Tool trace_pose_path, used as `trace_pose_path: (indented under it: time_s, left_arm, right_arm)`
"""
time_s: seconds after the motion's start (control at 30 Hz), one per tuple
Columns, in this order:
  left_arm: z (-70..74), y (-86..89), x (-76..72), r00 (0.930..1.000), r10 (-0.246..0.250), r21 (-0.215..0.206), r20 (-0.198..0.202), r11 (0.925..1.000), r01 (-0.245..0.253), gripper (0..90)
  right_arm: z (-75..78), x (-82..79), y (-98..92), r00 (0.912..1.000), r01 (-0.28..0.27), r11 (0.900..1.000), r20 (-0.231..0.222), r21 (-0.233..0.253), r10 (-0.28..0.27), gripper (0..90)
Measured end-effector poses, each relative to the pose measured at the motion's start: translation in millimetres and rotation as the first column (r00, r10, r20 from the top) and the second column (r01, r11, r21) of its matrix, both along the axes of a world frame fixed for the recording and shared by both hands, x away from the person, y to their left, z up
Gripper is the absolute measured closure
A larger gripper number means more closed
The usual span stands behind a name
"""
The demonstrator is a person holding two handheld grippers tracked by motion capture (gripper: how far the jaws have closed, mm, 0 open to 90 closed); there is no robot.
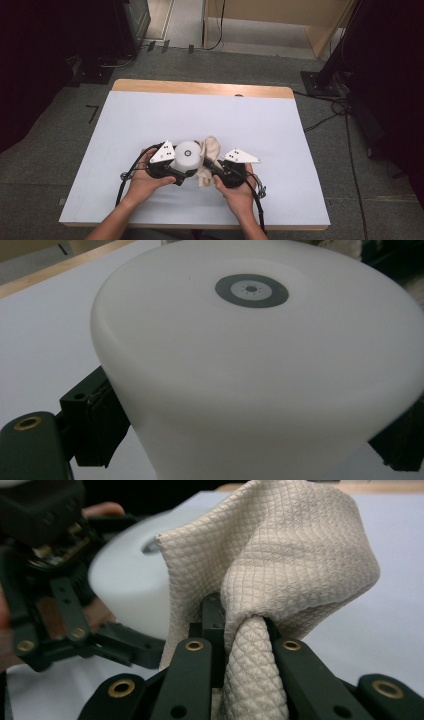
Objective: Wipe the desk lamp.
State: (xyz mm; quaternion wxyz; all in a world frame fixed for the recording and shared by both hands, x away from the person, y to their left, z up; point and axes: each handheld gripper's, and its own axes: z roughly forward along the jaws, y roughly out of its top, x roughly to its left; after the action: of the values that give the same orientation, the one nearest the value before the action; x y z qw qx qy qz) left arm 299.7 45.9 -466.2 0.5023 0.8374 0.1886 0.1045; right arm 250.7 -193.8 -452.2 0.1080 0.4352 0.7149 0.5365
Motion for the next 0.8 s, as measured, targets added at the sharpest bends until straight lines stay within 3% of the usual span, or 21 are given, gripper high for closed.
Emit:
trace_pose_path:
  time_s: [0.1, 0.23, 0.37, 0.53, 0.67, 0.8]
  left_arm:
    - [-0.2, 0.1, 0.5, 1.0000, -0.003, -0.003, -0.002, 1.0000, 0.003, 8.2]
    - [-0.2, -0.1, 0.3, 1.0000, -0.001, -0.002, -0.002, 1.0000, 0.001, 8.2]
    - [-0.2, -0.1, 0.4, 1.0000, -0.002, -0.002, -0.001, 1.0000, 0.002, 8.2]
    - [-0.4, 0.1, 0.5, 1.0000, -0.003, -0.004, -0.001, 1.0000, 0.003, 8.2]
    - [-0.9, 0.4, 0.8, 1.0000, -0.006, -0.008, 0.000, 1.0000, 0.006, 8.2]
    - [-1.2, 0.2, 0.6, 1.0000, -0.005, -0.010, 0.001, 0.9999, 0.005, 8.1]
  right_arm:
    - [-12.0, 4.8, 0.8, 0.9981, -0.002, 1.000, -0.061, -0.019, 0.001, 83.7]
    - [-34.6, 12.5, 3.4, 0.9856, -0.019, 0.997, -0.169, -0.080, 0.005, 83.7]
    - [-40.3, 13.6, 4.8, 0.9841, -0.023, 0.994, -0.178, -0.106, 0.004, 83.7]
    - [-29.8, 10.1, 3.9, 0.9906, -0.017, 0.996, -0.136, -0.087, 0.005, 83.7]
    - [-11.3, 6.2, 1.5, 0.9985, 0.002, 0.999, -0.054, -0.033, -0.004, 83.7]
    - [2.5, 1.3, -0.2, 0.9997, 0.005, 1.000, 0.024, 0.000, -0.005, 83.7]
